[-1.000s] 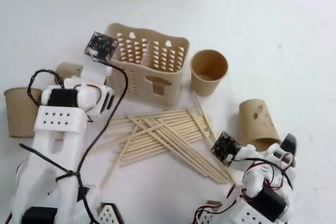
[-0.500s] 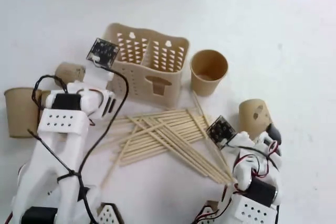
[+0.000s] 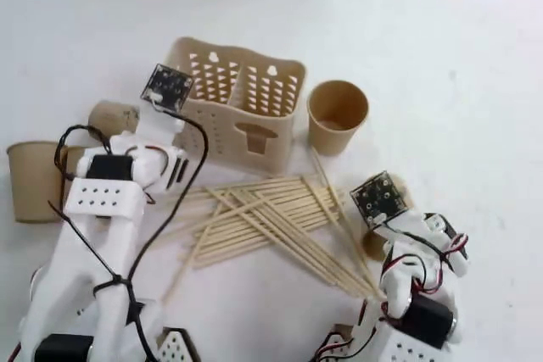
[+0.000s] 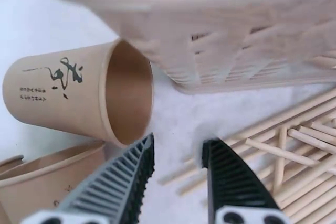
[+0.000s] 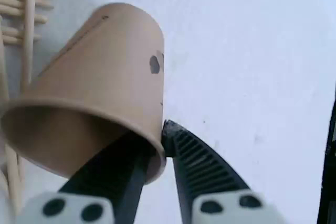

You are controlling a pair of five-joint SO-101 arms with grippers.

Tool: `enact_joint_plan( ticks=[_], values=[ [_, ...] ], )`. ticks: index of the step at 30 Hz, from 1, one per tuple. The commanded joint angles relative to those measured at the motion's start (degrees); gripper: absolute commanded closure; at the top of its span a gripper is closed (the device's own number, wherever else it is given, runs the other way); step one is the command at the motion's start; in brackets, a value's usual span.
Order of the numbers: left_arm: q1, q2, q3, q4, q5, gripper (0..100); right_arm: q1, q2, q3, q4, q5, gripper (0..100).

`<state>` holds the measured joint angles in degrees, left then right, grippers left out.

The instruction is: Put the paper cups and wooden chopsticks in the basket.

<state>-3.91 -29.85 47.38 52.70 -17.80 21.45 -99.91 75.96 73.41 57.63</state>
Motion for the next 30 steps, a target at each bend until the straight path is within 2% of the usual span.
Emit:
enact_joint_plan(
  ticks=[1,6,11,13,19,23,27,30],
  values=[
    [0.2,-1.9,-0.4,-1.2,0.0,84,0.3,0.1,-9.1,4.2,-3.5,98.1],
    [-0.7,-1.9,-0.5,-1.2,4.0,84,0.2,4.3,-15.4,5.2,-8.0,98.1],
    [-3.8,-2.0,-1.8,-1.1,4.5,84,0.0,18.6,-25.3,3.6,-14.8,98.1],
    [-5.8,-2.0,-2.8,-1.1,6.9,84,-0.7,25.4,-31.7,3.1,-18.5,98.1],
    [-14.0,-2.0,-6.0,-1.6,13.5,83,-13.0,46.9,-54.4,5.3,-33.9,98.1],
    [-16.7,-1.8,-5.9,-1.8,22.7,83,-23.8,58.6,-70.2,5.0,-45.0,98.1],
    [-17.9,-1.5,-3.6,-6.3,31.3,83,-36.6,66.9,-85.1,4.1,-50.3,98.1],
    [-18.3,-1.8,1.7,-14.8,32.7,83,-42.9,71.4,-92.7,1.3,-51.3,98.1]
  ],
)
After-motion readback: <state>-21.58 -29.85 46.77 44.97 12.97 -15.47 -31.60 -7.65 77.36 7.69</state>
